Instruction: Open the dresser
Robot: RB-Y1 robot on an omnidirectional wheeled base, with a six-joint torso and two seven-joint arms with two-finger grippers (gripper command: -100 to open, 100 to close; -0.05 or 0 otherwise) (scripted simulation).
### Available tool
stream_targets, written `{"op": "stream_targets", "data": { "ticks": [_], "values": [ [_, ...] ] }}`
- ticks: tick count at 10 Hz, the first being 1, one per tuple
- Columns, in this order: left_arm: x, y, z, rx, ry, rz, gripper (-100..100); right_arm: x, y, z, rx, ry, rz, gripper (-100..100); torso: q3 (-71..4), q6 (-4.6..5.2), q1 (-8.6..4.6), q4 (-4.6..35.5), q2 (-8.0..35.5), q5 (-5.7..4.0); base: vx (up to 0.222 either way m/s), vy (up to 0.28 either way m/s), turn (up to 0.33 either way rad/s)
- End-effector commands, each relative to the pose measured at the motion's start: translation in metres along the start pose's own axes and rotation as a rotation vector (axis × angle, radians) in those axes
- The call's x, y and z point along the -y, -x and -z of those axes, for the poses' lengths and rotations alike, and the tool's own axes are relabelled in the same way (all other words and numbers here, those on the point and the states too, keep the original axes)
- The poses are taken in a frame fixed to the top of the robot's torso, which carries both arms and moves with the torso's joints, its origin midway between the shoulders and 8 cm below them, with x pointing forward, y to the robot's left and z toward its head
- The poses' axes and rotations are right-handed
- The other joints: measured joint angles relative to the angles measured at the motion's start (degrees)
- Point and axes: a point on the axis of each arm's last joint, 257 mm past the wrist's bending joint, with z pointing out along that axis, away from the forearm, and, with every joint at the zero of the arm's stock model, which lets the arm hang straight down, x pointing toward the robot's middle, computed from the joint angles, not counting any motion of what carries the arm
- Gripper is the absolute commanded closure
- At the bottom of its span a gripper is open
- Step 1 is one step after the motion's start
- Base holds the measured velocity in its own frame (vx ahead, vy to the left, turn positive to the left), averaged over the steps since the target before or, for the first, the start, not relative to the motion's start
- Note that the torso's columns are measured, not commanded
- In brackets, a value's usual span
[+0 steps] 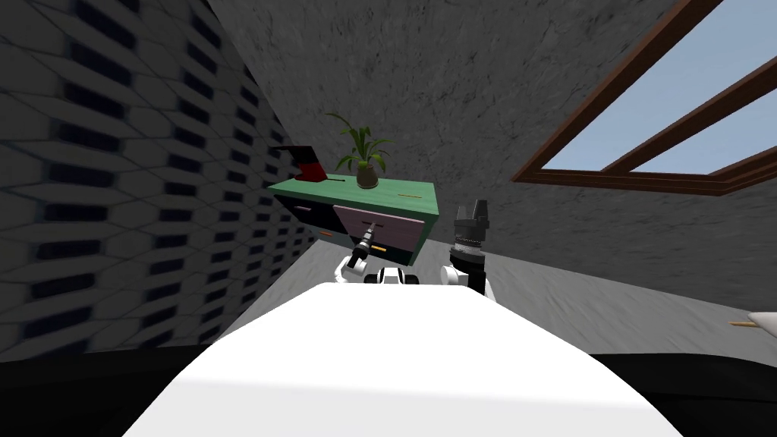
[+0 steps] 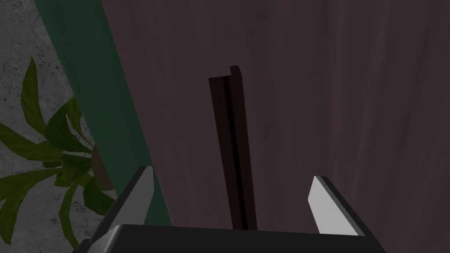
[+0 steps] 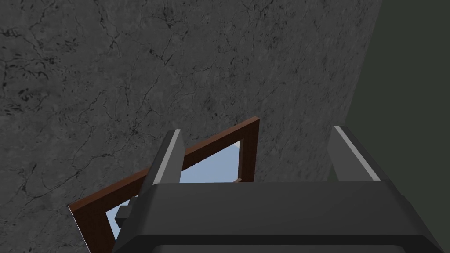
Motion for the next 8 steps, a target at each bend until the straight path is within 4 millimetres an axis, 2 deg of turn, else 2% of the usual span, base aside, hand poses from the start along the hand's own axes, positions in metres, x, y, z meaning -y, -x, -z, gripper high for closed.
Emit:
{"op": "stream_targets", "data": {
  "ticks": [1,2,3,8],
  "values": [
    [-0.0003,0.0008,-0.0008,0.002,-0.001,0.0,-100,0.0,0.0,0.0,0.0,0.0,0.0,0,0.09,0.0,0.02,0.05,0.14,0.01,0.083,-0.009,-0.003],
    [-0.0001,0.0009,-0.001,0.002,-0.001,0.0,-100,0.0,0.0,-0.0001,0.0,0.0,0.0,0,0.25,0.0,0.0,0.11,0.42,0.0,0.02,-0.002,0.002],
    [0.0,0.0009,-0.0011,0.002,-0.001,0.0,100,0.0,-0.0001,-0.0001,0.0,0.0,0.0,0,0.3,0.01,-0.03,0.14,0.48,-0.01,0.01,0.0,0.0],
    [0.0034,-0.0022,0.0031,-0.007,0.0,0.0,100,0.0,-0.0001,-0.0002,0.0,0.0,0.0,0,0.03,0.0,-0.06,0.02,0.05,-0.02,-0.154,0.039,0.019]
  ]
}}
